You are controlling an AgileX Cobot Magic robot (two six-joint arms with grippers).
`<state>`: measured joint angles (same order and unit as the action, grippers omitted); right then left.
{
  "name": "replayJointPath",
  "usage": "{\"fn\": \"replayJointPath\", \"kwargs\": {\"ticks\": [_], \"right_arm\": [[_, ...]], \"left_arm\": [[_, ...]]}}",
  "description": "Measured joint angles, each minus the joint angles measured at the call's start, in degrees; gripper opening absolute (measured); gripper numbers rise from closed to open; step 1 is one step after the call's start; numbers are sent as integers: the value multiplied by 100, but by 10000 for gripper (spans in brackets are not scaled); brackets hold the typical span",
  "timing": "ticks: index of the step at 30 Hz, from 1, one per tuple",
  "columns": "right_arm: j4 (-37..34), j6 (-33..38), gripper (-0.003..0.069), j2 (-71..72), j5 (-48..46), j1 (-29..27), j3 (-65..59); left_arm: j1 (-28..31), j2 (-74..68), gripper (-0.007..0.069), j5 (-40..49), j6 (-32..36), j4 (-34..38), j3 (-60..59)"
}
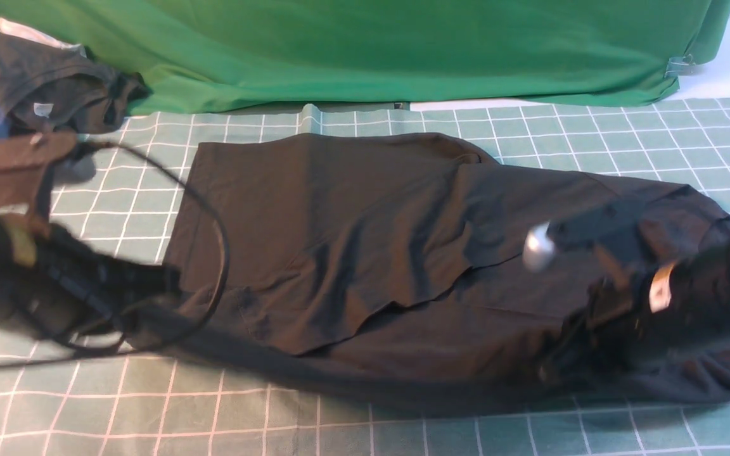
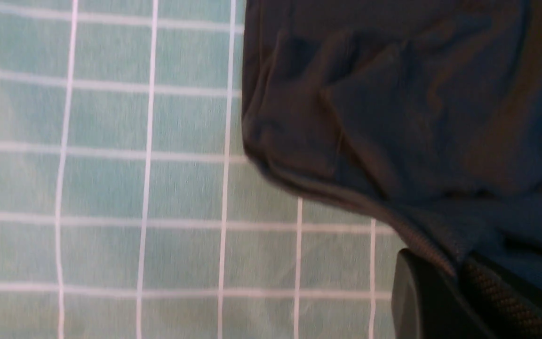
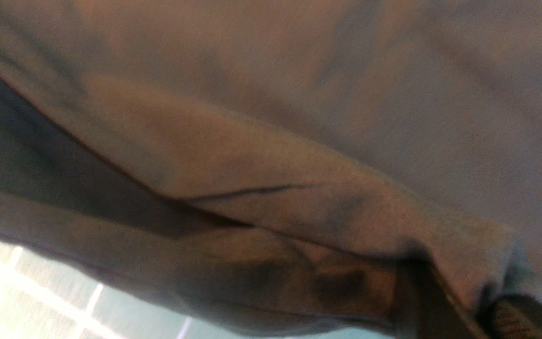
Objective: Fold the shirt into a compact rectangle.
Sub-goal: 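Fold the black garment in half by bringing its near edge over to the far edge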
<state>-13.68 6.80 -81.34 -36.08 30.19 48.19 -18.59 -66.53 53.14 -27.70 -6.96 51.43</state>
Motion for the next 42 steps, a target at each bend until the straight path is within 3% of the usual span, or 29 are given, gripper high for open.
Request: {"fn": "replayJointPath", "kwargs": {"ticks": [7, 11, 22, 32, 35, 38, 41, 42], "right_arm": [[20, 325, 34, -255, -153, -683, 1058], [21, 530, 34, -1100, -488, -1076, 2210], [3, 720, 34, -3604, -1039, -1424, 5194], [21, 725, 46, -4981, -1181, -1460, 6784], [26, 726, 80, -5176, -1044, -1460, 6909], [38, 743, 193, -5239, -852, -1460, 6942], [94, 832, 337, -5244, -914, -1467, 7086], [113, 865, 351, -5244, -958, -1467, 7123]], "left_arm": [[576, -1097, 13, -266, 245, 28, 1203], [1161, -2238, 13, -403, 777, 576, 2506], [1684, -4868, 13, 61, 1026, 857, 5414], [1728, -6193, 13, -65, 1083, 809, 6505], [1728, -6311, 16, -294, 1083, 784, 6529], [1728, -6351, 52, -460, 1083, 784, 6541], [1728, -6353, 139, -595, 1052, 766, 6560], [1728, -6353, 162, -611, 1025, 751, 6573]]}}
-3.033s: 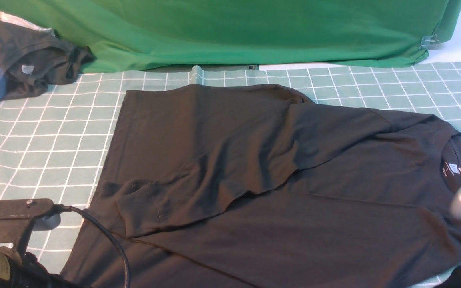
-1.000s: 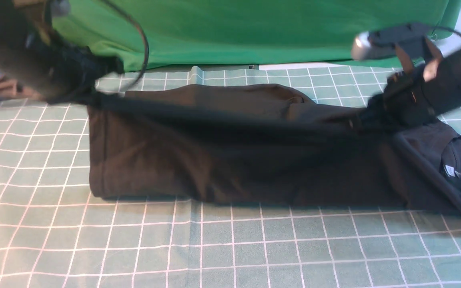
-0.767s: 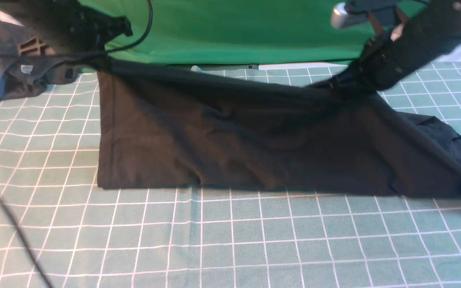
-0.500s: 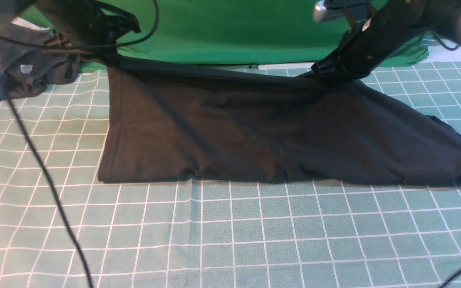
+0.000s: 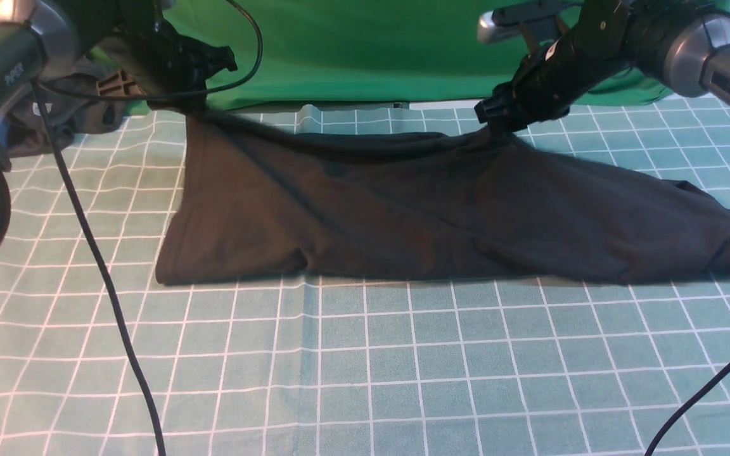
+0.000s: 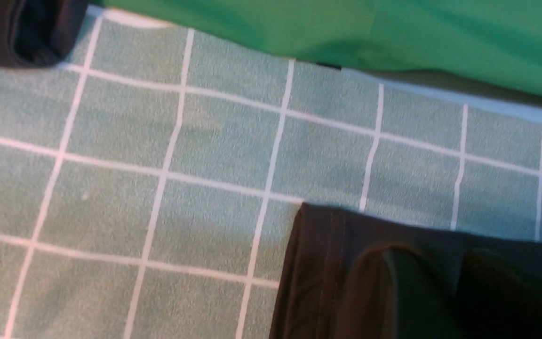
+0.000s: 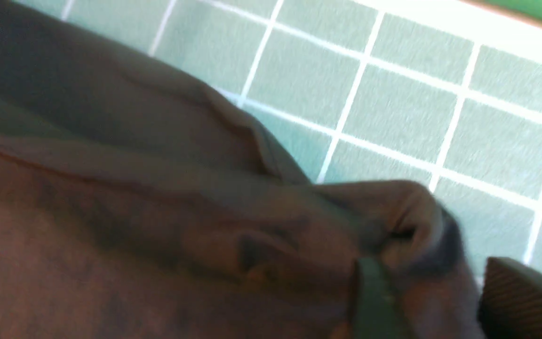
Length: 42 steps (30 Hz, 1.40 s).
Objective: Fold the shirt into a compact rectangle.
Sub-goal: 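Fold the black garment in half by bringing its near edge over to the far edge, then pull the folded dark garment lengthwise by its ends to straighten it flat on the table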
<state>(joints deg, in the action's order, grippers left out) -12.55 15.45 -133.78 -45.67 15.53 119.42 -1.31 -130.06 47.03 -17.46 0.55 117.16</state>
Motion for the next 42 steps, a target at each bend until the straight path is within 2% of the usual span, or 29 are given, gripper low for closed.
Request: {"fn": "replayJointPath", "kwargs": {"ticks": [1, 3, 4, 6, 7, 10, 11, 12, 14, 15, 17, 23, 25, 27, 29, 30, 32, 35, 42], "right_arm": [[132, 5, 393, 8, -227, -10, 163], [377, -107, 401, 73, -615, -42, 390], [377, -121, 401, 86, -615, -42, 412], [627, -179, 373, 290, -1177, -102, 694], [712, -168, 335, 480, -1434, -130, 822], [834, -134, 244, 791, -1846, -176, 974], [876, -125, 151, 1042, -2105, -217, 998], [876, -142, 98, 1191, -2221, -265, 974], [876, -147, 51, 1389, -2284, -342, 885], [876, -147, 36, 1545, -2307, -429, 754], [876, -167, 21, 1810, -2328, -617, 383], [876, -167, 19, 2369, -2405, -1447, -1065], [876, -167, 25, 2382, -2429, -1642, -1266], [820, -167, 74, 2319, -2408, -1991, -1565], [622, -133, 162, 2149, -2392, -2255, -1628], [571, -133, 171, 2129, -2386, -2294, -1634], [314, 34, 283, 1868, -2290, -2427, -1653], [172, 162, 364, 1523, -2098, -2459, -1659], [50, 251, 393, 927, -1453, -2392, -1659]], "left_arm": [[0, 0, 222, -13, -93, -55, 53], [0, 56, 309, 88, -165, -239, 165], [0, 76, 321, 101, -163, -257, 174], [12, 224, 364, 342, -173, -369, 289], [12, 338, 366, 527, -139, -358, 370], [12, 558, 316, 860, 200, -153, 447], [12, 688, 246, 1119, 509, 85, 463], [12, 778, 169, 1356, 714, 297, 478], [12, 835, 88, 1590, 843, 426, 486], [12, 883, 48, 1892, 928, 491, 486], [12, 958, 20, 2123, 1051, 556, 343], [-147, 1824, 10, 2021, 1331, 734, -1292], [-265, 2161, 10, 1747, 1365, 739, -1897], [-504, 2548, 10, 1281, 1385, 795, -2781], [-709, 2652, 10, 726, 1385, 856, -3453], [-727, 2652, 10, 726, 1385, 857, -3504], [-832, 2528, 10, 253, 1385, 909, -3926], [-844, 2176, 10, 69, 1321, 991, -4170], [-838, 1567, 10, -232, 1271, 1000, -4195]]}}
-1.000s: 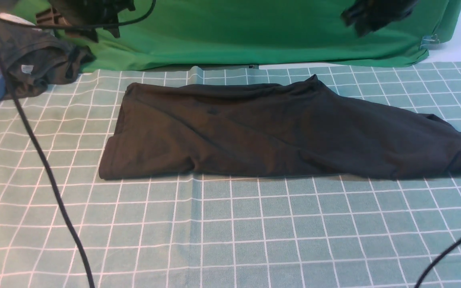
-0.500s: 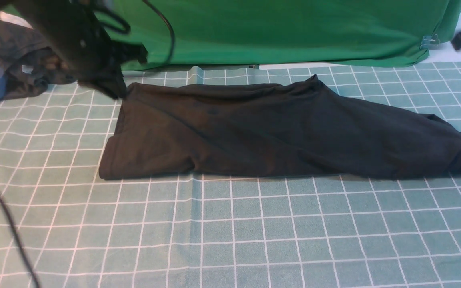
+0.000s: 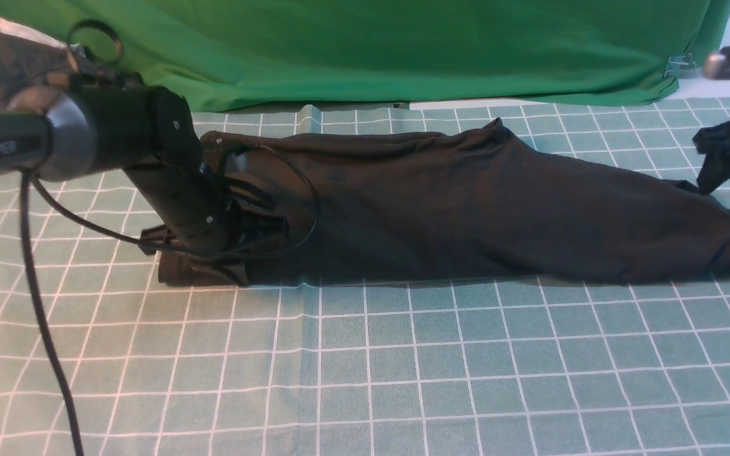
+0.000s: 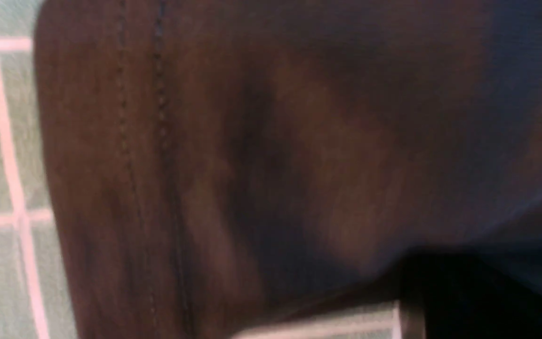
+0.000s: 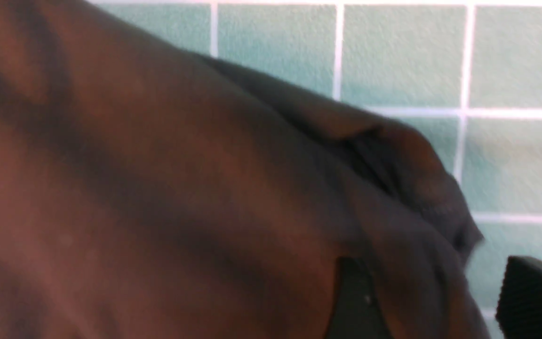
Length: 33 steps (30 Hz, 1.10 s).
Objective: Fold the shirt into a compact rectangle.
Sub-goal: 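Pull the folded dark garment lengthwise by its ends to straighten it flat on the table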
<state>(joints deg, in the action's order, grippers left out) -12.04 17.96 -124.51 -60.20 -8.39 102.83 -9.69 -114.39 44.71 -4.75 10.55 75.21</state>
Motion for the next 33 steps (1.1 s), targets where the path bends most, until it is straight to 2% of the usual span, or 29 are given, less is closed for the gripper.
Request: {"fn": "replayJointPath", "kwargs": {"ticks": [13, 14, 15, 17, 18, 19, 20, 23, 33], "right_arm": [[-34, 73, 391, -391, 205, 41, 0], [-34, 73, 377, -418, 200, 41, 0], [-34, 73, 331, -436, 201, 41, 0], [-34, 98, 201, -436, 199, 41, 0], [-34, 104, 169, -436, 199, 41, 0], [-40, 122, 94, -436, 179, 41, 16], [-40, 128, 67, -440, 135, 41, 57], [109, 140, 37, -428, -69, 41, 339], [304, -95, 35, -428, -239, 6, 1075]], "left_arm": [[0, -23, 10, 8, -15, 0, 13], [0, -23, 10, 14, -15, 0, 18], [0, -25, 10, 14, -15, 0, 18], [0, -25, 10, 14, -15, 0, 18], [0, -25, 10, 14, -15, 0, 18], [0, -29, 10, 14, -15, 0, 18], [0, -29, 10, 14, -15, 0, 18], [0, -29, 10, 25, -15, 0, 18], [0, -29, 10, 28, -15, 0, 18]]}}
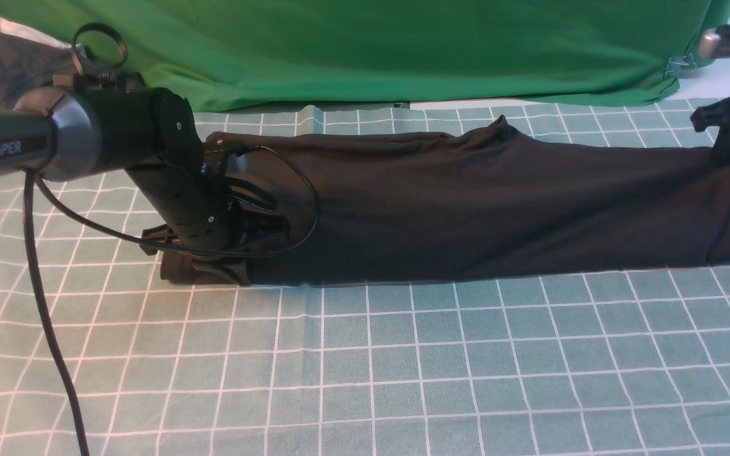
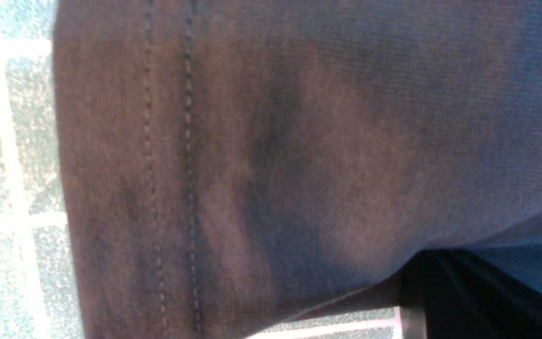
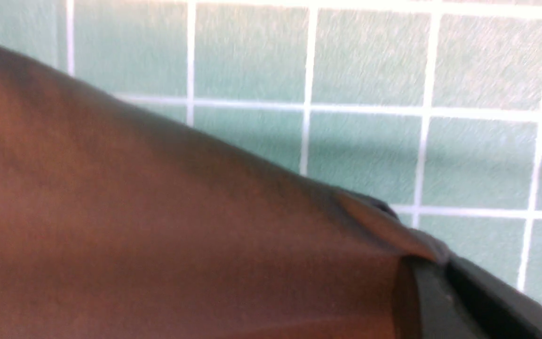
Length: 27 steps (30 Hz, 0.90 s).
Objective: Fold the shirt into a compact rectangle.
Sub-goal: 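Pull the folded dark garment lengthwise by its ends to straighten it flat on the table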
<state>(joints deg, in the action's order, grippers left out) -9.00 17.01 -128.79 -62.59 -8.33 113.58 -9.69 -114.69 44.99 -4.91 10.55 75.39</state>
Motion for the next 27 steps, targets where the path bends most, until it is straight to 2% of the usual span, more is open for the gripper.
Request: {"fn": "replayJointPath", "kwargs": {"ticks": [5, 9, 12, 14, 18, 19, 23, 27], "right_arm": [[43, -33, 62, -154, 221, -17, 5], [306, -70, 172, -263, 485, -41, 5], [393, -90, 332, -247, 659, -75, 5], [399, -173, 371, -166, 544, -75, 43], [399, -397, 314, 92, 59, -75, 167], [383, -453, 223, 338, -259, -75, 202], [163, -430, 53, 1077, -608, -75, 198], [65, -392, 28, 1820, -658, -75, -105]], "left_arm": [[0, 0, 10, 8, 16, 0, 0], [0, 0, 10, 13, 16, -6, 6], [0, 51, 10, 13, 16, -24, 6], [0, 185, 10, 46, 16, -61, -20], [0, 681, 10, 96, -153, -305, -26], [0, 1015, 11, 195, -402, -590, -26], [138, 1508, 11, 514, -871, -918, -20], [529, 1567, 11, 547, -1010, -803, -20]]}}
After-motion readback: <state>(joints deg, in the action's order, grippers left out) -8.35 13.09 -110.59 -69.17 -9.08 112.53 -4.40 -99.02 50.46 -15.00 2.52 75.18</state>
